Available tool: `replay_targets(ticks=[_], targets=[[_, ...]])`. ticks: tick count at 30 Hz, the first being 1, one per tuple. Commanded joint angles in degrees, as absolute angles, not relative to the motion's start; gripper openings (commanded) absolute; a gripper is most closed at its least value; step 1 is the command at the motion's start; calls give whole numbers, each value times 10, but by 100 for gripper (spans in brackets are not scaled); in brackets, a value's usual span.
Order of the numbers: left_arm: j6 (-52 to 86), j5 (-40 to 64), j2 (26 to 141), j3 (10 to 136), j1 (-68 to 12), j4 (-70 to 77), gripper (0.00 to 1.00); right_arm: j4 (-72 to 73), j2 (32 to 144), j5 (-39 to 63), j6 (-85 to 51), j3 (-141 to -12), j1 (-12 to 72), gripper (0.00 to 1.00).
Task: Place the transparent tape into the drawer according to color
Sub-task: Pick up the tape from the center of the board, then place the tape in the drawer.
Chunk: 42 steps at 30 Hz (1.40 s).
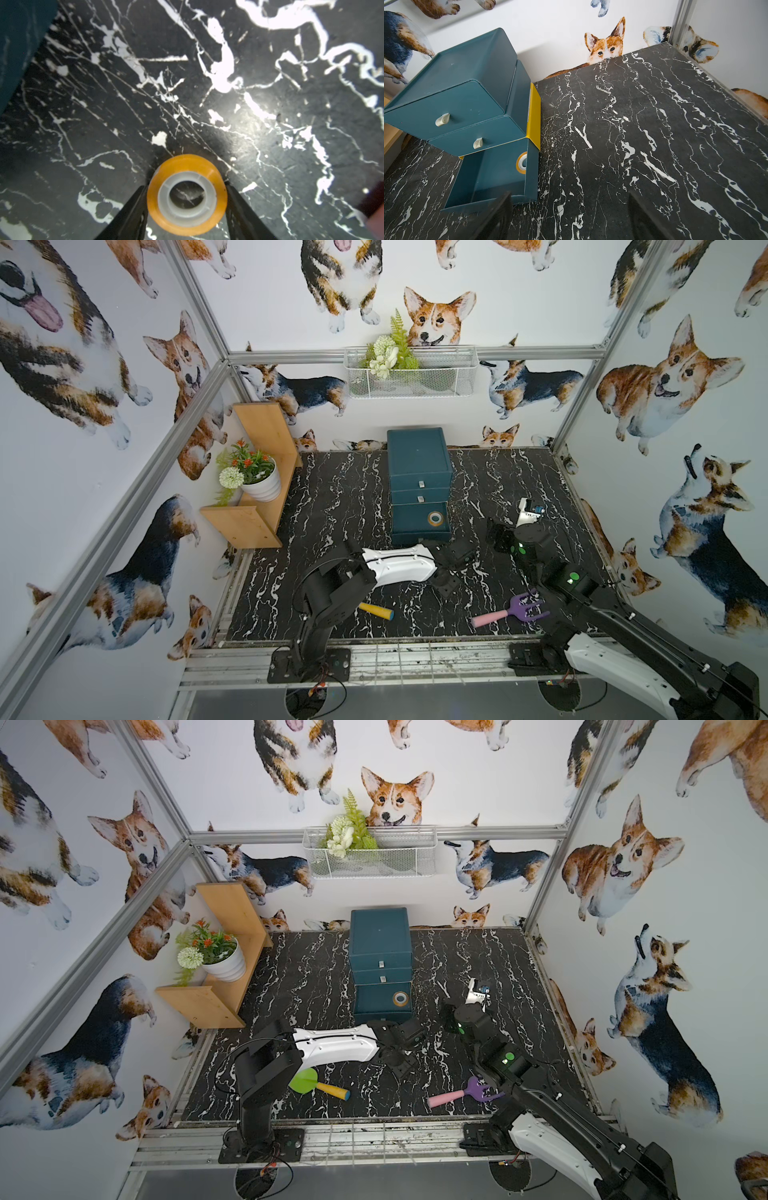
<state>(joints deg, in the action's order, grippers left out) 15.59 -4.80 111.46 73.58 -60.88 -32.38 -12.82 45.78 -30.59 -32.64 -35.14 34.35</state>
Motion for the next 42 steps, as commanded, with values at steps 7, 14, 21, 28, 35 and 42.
replay_targets(ticks=[7, 14, 21, 28, 35, 42], targets=[[152, -76, 1054, 768, -608, -369, 60, -120, 459, -306, -323, -348, 339, 91], [150, -86, 979, 785, -558, -391, 61, -113, 459, -295, -326, -346, 338, 91], [156, -101, 990, 837, -441, -361, 61, -101, 465, -284, -334, -336, 338, 91], [170, -100, 1065, 864, -398, -339, 61, -96, 468, -277, -336, -332, 338, 91], [176, -112, 1082, 843, -388, -328, 62, -89, 469, -270, -332, -331, 338, 91], [176, -121, 1100, 830, -387, -327, 63, -80, 475, -264, -332, -331, 338, 91]])
